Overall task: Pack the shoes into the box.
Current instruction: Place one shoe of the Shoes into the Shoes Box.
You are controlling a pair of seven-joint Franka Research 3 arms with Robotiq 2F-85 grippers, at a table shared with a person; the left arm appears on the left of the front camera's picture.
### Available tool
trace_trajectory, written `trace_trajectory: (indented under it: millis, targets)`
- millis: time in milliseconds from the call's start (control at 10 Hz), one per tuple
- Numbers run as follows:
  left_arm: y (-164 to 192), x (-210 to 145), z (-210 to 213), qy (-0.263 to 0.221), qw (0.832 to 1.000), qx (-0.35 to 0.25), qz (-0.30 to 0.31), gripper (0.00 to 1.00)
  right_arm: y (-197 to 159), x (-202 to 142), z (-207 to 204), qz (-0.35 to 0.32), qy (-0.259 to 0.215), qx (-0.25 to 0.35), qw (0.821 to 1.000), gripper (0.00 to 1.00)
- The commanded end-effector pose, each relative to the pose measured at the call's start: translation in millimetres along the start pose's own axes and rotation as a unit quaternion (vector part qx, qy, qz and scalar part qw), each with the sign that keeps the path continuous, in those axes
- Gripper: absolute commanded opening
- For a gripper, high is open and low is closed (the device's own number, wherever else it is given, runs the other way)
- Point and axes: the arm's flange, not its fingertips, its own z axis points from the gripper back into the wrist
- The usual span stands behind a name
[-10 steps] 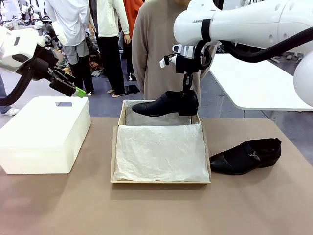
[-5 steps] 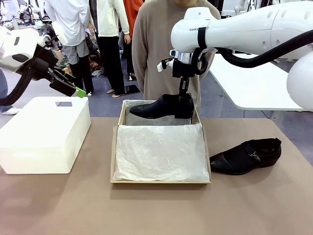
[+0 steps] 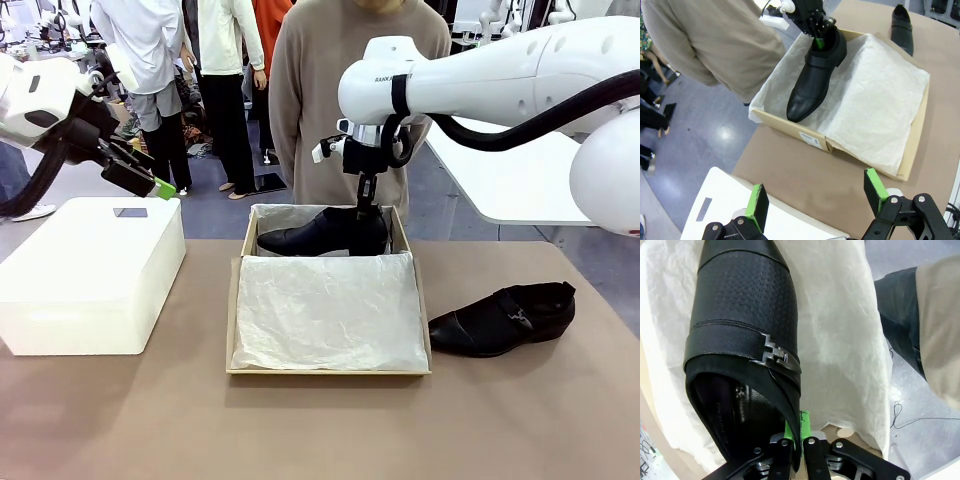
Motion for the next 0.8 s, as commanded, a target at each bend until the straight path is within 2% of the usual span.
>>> trace_trajectory:
  millis: [0, 700]
  targets:
    - [0.6, 0.0, -0.3, -0.006, 1.000, -0.001, 0.001, 1.00, -3.0, 3.1, -2.6, 0.015, -0.004, -0.010, 1.000, 0.00]
    - [0.6, 0.0, -0.3, -0.006, 1.000, -0.001, 0.001, 1.00, -14.4, -5.4, -16.3, 0.044, 0.012, -0.007, 0.999, 0.00]
